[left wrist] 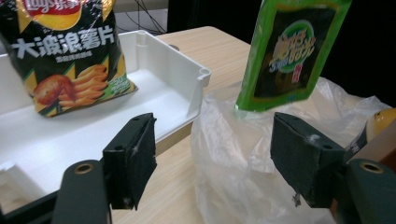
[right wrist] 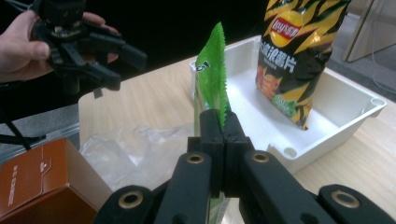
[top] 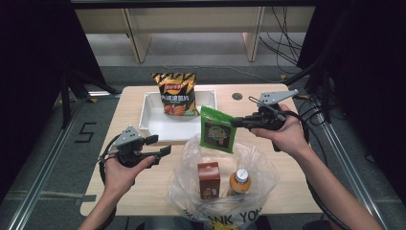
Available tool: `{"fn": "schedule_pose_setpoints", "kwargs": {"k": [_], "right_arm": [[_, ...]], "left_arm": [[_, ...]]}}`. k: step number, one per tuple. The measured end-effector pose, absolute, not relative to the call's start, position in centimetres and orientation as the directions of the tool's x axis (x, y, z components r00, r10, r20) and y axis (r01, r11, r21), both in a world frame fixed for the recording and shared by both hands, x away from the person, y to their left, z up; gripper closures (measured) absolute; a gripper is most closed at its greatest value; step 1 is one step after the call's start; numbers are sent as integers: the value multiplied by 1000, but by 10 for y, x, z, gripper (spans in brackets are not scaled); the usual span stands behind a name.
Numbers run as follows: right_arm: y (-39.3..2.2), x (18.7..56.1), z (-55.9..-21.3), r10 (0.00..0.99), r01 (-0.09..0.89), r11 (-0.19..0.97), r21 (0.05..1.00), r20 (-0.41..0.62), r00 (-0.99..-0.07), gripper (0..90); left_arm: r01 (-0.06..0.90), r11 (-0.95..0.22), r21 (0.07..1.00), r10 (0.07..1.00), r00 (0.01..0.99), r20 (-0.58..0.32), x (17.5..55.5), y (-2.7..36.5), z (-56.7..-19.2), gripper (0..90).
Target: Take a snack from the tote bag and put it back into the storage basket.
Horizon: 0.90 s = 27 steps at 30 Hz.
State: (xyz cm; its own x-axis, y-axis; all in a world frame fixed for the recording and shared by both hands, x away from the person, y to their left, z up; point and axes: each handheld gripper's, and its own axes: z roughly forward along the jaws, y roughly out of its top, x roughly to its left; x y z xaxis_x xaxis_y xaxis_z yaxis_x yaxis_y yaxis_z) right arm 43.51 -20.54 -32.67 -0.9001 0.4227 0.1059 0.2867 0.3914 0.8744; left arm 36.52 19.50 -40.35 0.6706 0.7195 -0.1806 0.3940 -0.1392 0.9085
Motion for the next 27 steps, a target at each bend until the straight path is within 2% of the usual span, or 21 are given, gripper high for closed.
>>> {"fn": "schedule_pose_setpoints", "kwargs": {"k": [4,5,7,11,14,15,19,20,27], "right_arm": [[-203,438,-321,426,275,383,882,96,-900,900],[-201,440,-321,427,247,369,896,73,-901,900],[-199,440,-317,426,269,371,889,94,-900,900],[-195,445,-312,422,232,362,903,63,-904,900],[-192,448,-307,425,227,359,905,58,-903,900],[-193,448,-304,432,254,364,896,79,-898,900],[-190,455,-299,435,217,353,910,46,-899,900],[-189,455,-297,441,243,344,907,72,-895,900],[-181,463,-290,450,217,331,919,48,-892,900]], "left_arm": [[399,-131,908,731,657,-184,358,202,-408,309],[401,-129,907,733,654,-186,357,204,-410,310],[404,-120,907,731,654,-195,354,206,-413,310],[412,-133,901,741,645,-185,347,209,-418,311],[412,-128,902,745,641,-186,343,213,-421,312],[418,-129,899,755,629,-183,341,214,-422,313],[433,-110,895,760,617,-204,338,215,-427,313],[427,-118,897,757,623,-197,338,215,-428,313],[421,-129,898,761,623,-182,338,214,-429,313]]}}
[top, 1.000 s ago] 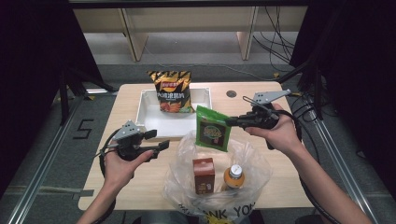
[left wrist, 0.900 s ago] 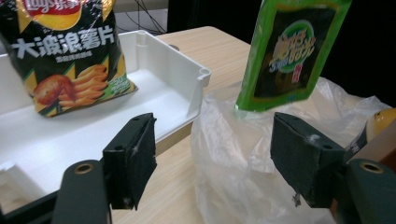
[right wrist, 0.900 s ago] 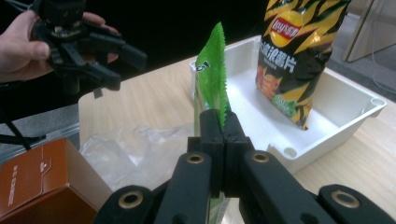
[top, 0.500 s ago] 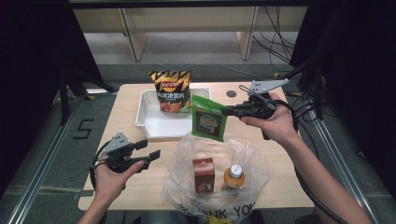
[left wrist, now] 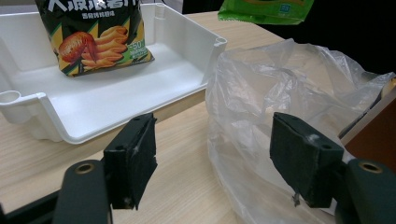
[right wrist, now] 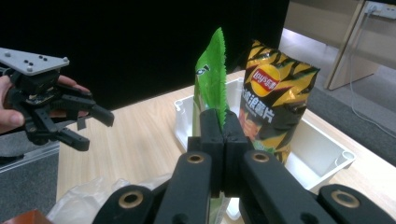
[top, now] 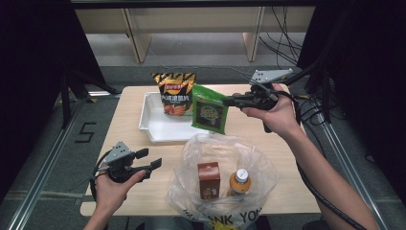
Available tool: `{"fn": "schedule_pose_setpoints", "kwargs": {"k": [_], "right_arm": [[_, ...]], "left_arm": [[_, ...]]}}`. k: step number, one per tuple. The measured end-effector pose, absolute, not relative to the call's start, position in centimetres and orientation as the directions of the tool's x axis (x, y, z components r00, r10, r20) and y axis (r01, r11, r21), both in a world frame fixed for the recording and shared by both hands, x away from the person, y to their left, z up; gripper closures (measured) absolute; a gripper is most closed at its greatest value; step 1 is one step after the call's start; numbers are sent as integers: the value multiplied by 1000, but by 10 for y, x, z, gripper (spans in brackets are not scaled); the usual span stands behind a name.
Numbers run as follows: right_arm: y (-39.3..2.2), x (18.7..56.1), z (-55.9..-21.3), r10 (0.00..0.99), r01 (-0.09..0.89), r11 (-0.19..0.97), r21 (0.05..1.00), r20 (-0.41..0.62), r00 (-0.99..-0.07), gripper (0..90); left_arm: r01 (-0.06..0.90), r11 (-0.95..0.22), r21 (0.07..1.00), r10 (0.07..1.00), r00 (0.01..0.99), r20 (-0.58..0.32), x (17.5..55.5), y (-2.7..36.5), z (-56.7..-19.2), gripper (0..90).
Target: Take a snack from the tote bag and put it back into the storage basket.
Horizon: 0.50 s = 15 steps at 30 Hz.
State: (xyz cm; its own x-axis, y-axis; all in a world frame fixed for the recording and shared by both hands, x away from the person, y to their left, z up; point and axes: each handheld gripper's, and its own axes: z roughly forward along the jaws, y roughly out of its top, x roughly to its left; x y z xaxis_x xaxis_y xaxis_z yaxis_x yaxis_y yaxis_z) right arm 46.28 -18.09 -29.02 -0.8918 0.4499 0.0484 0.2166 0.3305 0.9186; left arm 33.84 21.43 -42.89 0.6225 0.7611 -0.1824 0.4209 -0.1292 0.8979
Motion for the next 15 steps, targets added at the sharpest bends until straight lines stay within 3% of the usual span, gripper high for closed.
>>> {"fn": "schedule_pose_setpoints", "kwargs": {"k": [15], "right_arm": [[-150,491,-301,444,216,333,918,50,-895,900]], "left_arm": [[392,-105,914,792,588,-161,333,222,-434,325]]}}
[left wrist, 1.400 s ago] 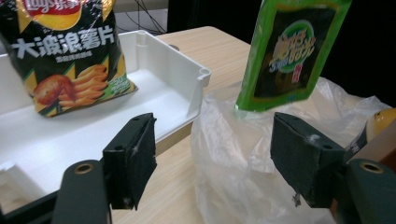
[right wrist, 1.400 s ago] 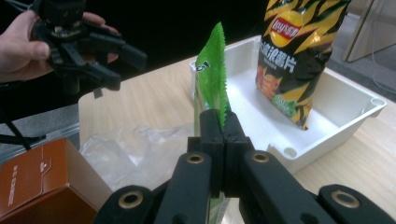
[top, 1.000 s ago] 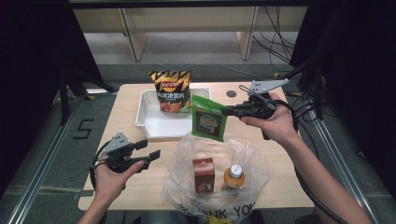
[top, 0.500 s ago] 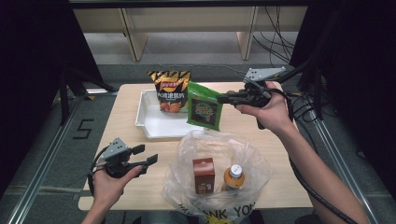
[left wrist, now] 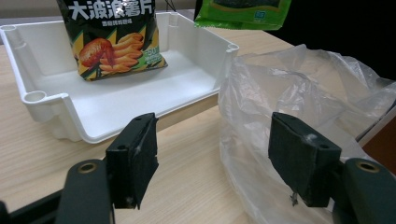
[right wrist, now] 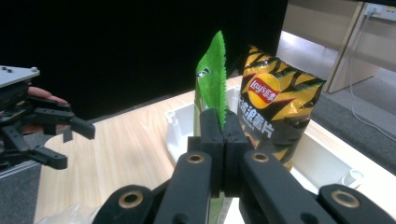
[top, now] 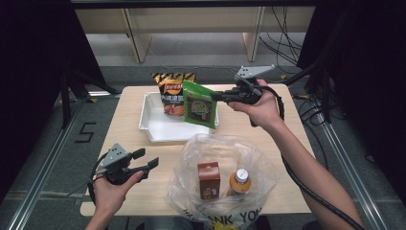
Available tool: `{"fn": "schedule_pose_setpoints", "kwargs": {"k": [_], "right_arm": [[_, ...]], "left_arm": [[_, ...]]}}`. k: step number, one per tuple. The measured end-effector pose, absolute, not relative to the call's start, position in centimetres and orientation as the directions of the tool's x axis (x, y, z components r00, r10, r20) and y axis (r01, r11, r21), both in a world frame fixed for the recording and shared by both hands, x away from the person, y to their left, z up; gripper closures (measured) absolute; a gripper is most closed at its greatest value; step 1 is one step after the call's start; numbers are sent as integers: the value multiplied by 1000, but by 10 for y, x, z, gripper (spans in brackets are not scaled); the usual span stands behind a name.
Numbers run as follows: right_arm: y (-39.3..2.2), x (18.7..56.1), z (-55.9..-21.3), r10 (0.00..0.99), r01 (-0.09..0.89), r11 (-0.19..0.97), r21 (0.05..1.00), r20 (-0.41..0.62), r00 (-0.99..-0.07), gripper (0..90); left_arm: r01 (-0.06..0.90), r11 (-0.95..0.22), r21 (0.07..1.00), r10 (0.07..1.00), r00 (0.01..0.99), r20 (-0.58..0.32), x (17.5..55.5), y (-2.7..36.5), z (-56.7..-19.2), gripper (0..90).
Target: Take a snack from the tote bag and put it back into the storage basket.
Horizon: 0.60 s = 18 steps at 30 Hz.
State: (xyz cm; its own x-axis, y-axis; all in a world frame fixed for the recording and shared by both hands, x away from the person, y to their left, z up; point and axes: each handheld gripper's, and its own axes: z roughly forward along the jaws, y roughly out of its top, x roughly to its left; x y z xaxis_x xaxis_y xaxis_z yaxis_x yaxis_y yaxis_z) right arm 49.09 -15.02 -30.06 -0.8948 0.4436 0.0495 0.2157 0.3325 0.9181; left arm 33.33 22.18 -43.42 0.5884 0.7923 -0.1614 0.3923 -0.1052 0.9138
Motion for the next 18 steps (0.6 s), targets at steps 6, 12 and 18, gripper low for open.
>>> {"fn": "schedule_pose_setpoints", "kwargs": {"k": [6,12,18], "right_arm": [[-137,502,-307,450,220,344,913,46,-892,900],[-125,512,-310,467,238,347,907,53,-883,900],[-115,521,-312,461,224,356,907,38,-887,900]], "left_arm": [[392,-111,913,793,589,-156,333,221,-439,326],[389,-123,913,793,592,-145,333,220,-439,326],[386,-129,913,793,594,-139,333,219,-442,326]]}}
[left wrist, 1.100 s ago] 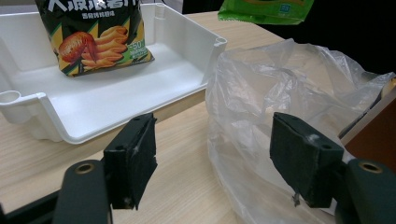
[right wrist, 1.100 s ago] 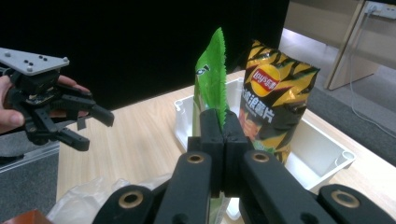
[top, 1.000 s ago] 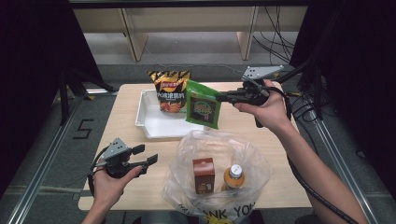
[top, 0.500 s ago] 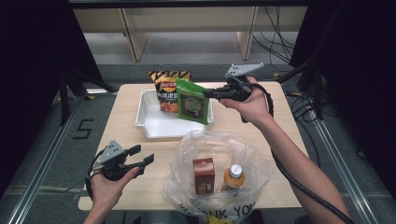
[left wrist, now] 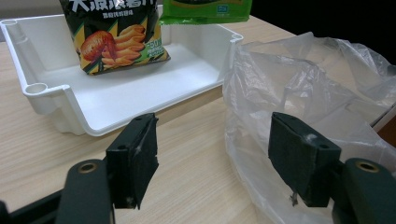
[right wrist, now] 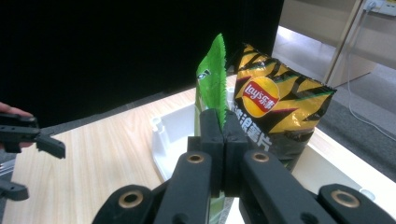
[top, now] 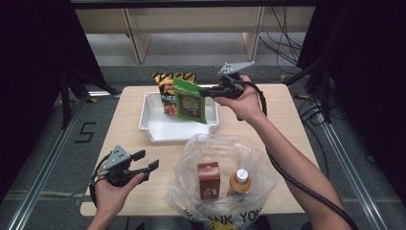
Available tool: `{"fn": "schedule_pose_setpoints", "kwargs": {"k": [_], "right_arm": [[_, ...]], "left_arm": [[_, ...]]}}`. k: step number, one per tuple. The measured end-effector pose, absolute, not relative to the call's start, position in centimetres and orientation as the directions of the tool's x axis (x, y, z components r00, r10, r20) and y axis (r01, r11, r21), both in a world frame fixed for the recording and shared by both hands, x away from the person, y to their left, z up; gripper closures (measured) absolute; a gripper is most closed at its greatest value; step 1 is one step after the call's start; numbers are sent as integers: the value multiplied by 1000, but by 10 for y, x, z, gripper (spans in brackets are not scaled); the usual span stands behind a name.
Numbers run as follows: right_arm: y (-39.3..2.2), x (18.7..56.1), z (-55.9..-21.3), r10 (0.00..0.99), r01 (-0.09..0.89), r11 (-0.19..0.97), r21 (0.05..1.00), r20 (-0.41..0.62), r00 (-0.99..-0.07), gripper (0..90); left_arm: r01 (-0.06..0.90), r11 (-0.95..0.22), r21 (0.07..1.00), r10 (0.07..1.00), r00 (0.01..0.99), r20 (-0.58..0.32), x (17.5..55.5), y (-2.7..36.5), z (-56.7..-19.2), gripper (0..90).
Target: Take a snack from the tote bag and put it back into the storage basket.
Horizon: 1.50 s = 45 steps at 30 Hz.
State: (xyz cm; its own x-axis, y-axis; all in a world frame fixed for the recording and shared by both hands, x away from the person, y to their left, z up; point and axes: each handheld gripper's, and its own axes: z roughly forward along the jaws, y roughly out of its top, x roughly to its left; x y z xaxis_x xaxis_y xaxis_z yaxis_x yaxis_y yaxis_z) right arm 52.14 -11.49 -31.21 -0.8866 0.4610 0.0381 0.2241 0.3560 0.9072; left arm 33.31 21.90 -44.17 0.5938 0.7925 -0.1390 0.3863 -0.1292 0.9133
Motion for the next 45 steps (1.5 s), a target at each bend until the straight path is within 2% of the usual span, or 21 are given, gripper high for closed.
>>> {"fn": "schedule_pose_setpoints", "kwargs": {"k": [28,39,45], "right_arm": [[-93,545,-321,496,267,350,898,64,-866,900],[-83,558,-324,496,234,366,901,24,-868,900],[-72,559,-334,498,267,381,885,47,-866,900]], "left_arm": [[371,-139,918,800,588,-117,334,217,-441,327],[373,-141,917,802,586,-115,334,216,-442,328],[366,-151,918,798,593,-105,333,214,-443,328]]}}
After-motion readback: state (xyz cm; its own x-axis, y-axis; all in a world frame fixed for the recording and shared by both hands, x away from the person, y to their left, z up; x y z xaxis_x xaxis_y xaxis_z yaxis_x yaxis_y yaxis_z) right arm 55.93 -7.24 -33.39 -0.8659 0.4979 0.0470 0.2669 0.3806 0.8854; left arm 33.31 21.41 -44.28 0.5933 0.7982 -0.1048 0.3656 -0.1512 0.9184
